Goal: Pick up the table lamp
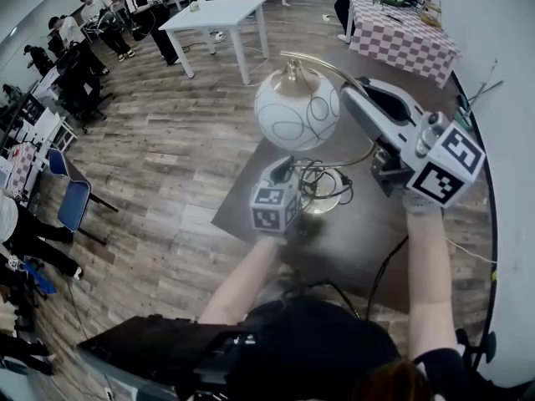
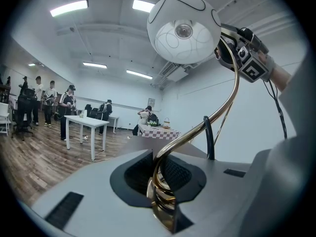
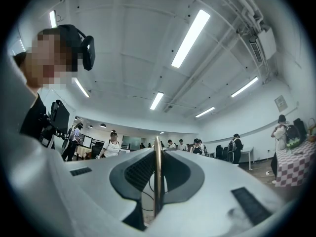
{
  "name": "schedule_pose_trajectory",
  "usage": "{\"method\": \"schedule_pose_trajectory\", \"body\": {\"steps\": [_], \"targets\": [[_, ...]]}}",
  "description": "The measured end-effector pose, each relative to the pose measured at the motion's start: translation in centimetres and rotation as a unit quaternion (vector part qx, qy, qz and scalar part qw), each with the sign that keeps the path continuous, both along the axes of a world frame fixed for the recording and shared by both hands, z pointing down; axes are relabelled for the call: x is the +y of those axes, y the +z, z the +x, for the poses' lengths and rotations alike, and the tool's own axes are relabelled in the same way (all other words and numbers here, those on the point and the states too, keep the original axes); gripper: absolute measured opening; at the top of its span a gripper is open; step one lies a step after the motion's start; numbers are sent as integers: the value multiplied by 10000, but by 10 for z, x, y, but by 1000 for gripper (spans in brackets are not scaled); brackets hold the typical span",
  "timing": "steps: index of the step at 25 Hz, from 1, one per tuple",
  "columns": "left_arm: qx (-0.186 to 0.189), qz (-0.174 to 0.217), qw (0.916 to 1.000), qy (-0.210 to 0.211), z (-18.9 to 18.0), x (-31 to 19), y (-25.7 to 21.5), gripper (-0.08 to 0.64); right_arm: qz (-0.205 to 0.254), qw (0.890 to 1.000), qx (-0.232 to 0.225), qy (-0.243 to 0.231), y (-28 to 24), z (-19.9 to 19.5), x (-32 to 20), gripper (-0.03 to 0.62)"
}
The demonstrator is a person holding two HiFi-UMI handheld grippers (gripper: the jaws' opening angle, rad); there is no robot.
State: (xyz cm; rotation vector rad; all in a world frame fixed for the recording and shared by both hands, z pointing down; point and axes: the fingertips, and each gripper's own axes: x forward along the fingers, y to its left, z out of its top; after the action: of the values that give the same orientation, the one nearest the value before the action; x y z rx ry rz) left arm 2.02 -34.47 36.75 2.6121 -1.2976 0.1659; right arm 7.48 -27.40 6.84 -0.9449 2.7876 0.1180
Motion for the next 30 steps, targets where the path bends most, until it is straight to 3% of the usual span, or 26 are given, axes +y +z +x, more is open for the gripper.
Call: {"method": "schedule_pose_trajectory", "body": {"steps": [30], "targets": [[81,-76,9999,92,2,4,-3,48,59,9999,70,79,-5,-3,4,41]]}}
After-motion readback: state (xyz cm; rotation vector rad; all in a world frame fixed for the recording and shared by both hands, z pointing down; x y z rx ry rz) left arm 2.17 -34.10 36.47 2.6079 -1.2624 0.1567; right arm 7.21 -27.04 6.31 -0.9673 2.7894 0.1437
